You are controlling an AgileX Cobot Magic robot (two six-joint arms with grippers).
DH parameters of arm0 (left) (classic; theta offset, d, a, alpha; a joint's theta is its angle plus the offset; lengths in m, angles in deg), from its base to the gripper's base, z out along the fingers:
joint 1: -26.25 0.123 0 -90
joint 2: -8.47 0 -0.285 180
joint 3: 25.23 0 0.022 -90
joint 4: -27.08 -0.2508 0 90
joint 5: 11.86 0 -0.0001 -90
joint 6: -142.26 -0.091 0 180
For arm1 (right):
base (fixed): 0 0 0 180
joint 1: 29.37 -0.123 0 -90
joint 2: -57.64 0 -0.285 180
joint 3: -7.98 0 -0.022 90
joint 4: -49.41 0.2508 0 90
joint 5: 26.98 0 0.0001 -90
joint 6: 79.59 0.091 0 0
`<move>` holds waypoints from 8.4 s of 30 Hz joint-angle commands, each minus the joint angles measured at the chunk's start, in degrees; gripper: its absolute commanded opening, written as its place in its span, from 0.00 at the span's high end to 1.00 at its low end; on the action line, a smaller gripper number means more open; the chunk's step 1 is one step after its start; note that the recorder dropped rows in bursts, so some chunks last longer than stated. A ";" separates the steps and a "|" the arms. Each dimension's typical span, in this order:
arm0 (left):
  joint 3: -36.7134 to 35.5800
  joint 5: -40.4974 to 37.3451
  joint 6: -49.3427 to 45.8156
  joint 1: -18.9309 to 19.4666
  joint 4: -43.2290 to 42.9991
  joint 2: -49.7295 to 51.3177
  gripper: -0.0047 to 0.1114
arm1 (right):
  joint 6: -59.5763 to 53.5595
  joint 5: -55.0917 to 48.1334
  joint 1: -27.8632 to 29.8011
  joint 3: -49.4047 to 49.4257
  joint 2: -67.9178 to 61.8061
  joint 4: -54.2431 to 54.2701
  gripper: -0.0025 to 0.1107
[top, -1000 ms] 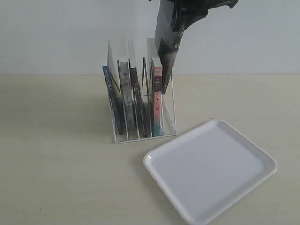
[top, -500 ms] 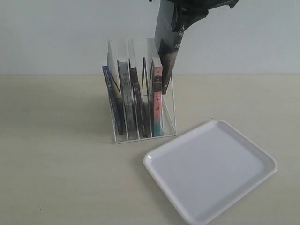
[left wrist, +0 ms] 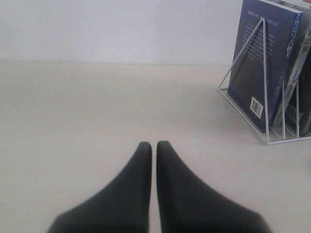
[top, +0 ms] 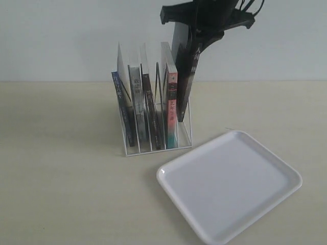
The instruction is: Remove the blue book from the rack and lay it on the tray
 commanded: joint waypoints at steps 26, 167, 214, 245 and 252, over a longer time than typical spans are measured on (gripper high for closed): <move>0.06 0.25 0.00 0.11 0.23 -0.18 0.92 | -1.01 1.48 -1.20 0.72 -3.43 -0.67 0.67; 0.06 0.25 0.00 0.11 0.23 -0.18 0.92 | 3.83 1.48 -6.57 0.61 -0.61 -7.27 0.60; 0.06 0.25 0.00 0.11 0.23 -0.18 0.92 | 8.08 18.45 -18.55 0.61 -4.76 -12.64 0.51; 0.06 0.25 0.00 0.11 0.23 -0.18 0.92 | 12.55 17.45 -17.66 0.61 -7.51 -19.23 0.98; 0.06 0.25 0.00 0.11 0.23 -0.18 0.92 | 10.89 15.35 -17.66 -0.58 -4.43 -20.55 0.98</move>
